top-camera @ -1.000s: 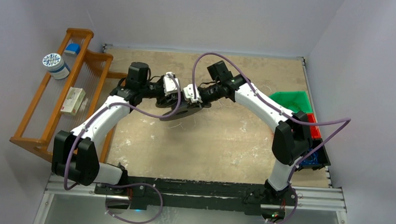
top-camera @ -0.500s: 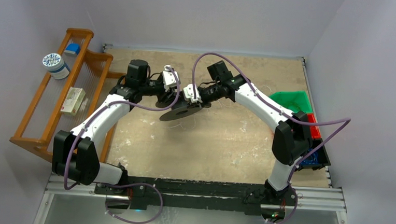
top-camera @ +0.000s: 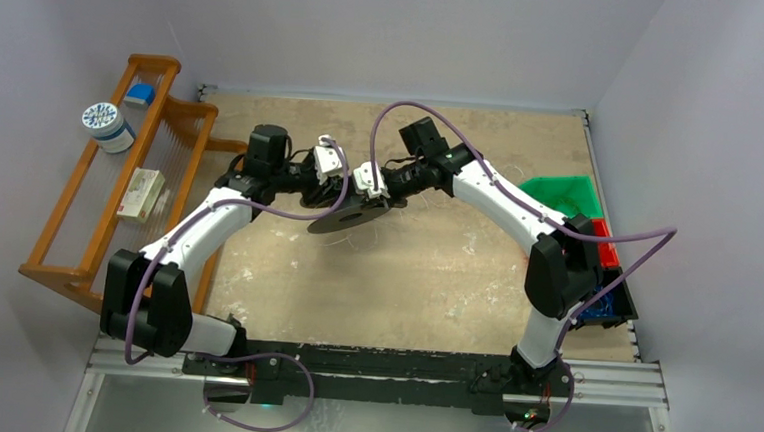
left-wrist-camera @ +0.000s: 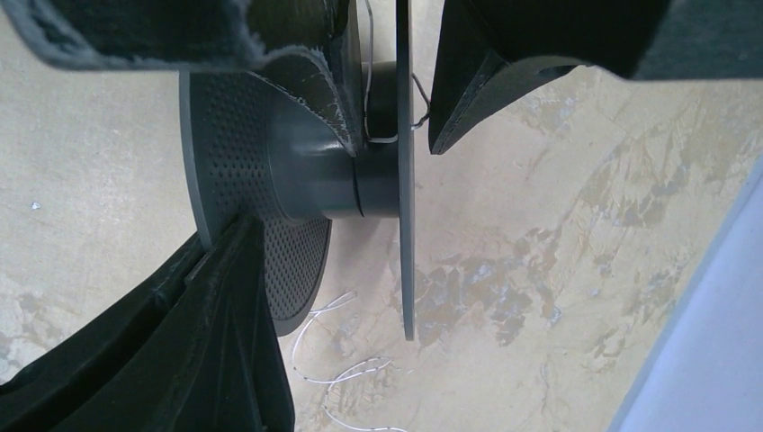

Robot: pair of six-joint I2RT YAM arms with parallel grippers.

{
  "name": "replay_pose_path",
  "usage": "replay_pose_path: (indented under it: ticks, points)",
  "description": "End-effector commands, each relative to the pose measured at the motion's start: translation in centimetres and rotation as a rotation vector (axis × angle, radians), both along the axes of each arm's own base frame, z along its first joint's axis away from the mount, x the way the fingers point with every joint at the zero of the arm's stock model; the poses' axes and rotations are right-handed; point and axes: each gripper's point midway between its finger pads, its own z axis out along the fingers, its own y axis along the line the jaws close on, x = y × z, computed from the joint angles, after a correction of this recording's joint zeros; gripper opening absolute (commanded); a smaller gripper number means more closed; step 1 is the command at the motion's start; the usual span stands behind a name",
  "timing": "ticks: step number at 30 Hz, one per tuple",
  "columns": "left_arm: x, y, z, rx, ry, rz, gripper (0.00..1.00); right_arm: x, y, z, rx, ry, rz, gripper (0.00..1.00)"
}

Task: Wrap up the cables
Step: Wrap the cable around the cable reel.

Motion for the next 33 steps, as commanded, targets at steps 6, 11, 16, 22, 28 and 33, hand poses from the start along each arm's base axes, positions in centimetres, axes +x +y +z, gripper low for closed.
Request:
replay_pose_path:
  ticks: [6,11,16,22,28,33]
  points:
    - [0.8,-0.2,1.8,-0.056,-0.064,0.02,0.26,0.3,0.4,0.7,0.005,-0.01,-0.009,0.0]
    - [1.0,-0.3,1.4,-0.064,-0.043,0.031,0.1,0.3,0.2,0.7,0.003,-0.013,-0.01,0.0]
    - [0.9,0.0,0.9,-0.044,-0.042,0.038,0.0,0.2,0.2,0.9,0.007,-0.016,-0.007,0.0]
    - [2.2,0.9,1.0,-0.058,-0.02,0.163,0.0,0.5,0.4,1.6,0.014,-0.016,-0.021,0.0]
    - [5.2,3.4,2.0,-0.192,0.058,0.516,0.0,2.0,0.5,3.1,0.031,-0.036,-0.12,0.59]
    - [5.8,5.0,3.0,-0.302,0.114,0.723,0.0,4.7,-0.8,5.2,0.086,-0.065,-0.272,0.99]
